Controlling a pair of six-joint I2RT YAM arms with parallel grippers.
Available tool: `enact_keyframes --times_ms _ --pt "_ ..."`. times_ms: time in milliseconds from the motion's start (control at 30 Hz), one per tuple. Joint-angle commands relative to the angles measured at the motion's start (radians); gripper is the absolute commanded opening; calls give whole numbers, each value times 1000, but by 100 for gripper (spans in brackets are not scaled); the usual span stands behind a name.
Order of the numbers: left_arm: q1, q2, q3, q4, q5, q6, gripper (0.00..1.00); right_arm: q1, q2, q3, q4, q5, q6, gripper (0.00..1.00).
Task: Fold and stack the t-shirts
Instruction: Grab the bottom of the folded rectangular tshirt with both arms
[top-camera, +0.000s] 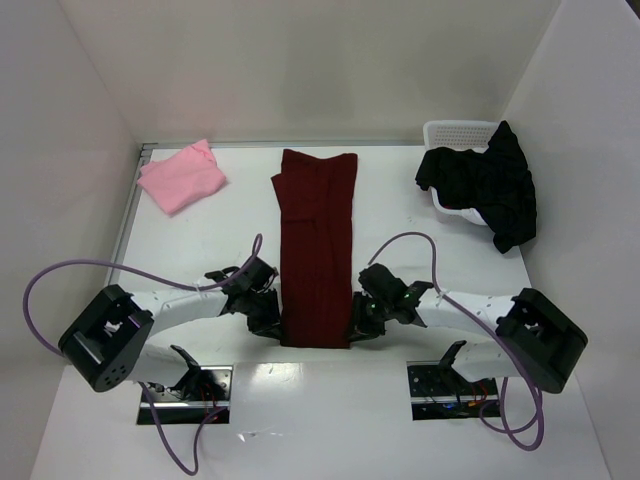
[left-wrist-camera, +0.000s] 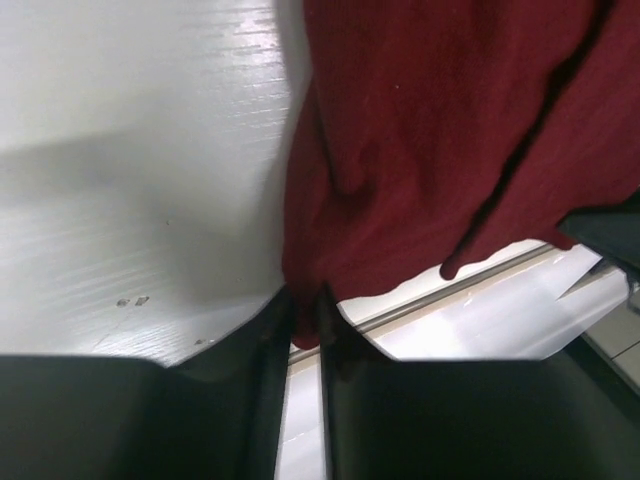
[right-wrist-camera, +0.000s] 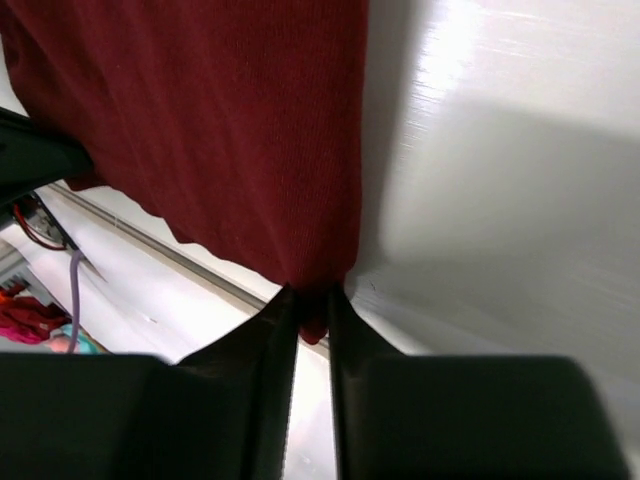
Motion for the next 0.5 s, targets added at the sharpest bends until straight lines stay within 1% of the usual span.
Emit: enact_keyframes --times_ms 0,100,133,167,267,367,467 --pt "-2 9 0 5 5 5 17 21 16 -14 56 8 7 20" --pt "-2 9 0 5 5 5 8 21 16 -14 56 8 7 6" --pt "-2 9 0 -4 5 5 1 21 7 -14 47 8 7 2" --pt "-2 -1 9 -16 5 5 0 21 -10 -14 47 8 7 0" --pt "-2 -37 41 -39 -5 5 0 21 -68 -14 -2 32 7 0" --pt "-2 -51 90 -80 -23 17 0 21 -106 46 -70 75 7 0" --pt "-2 -61 196 -157 -61 63 0 8 -117 115 -95 84 -14 0"
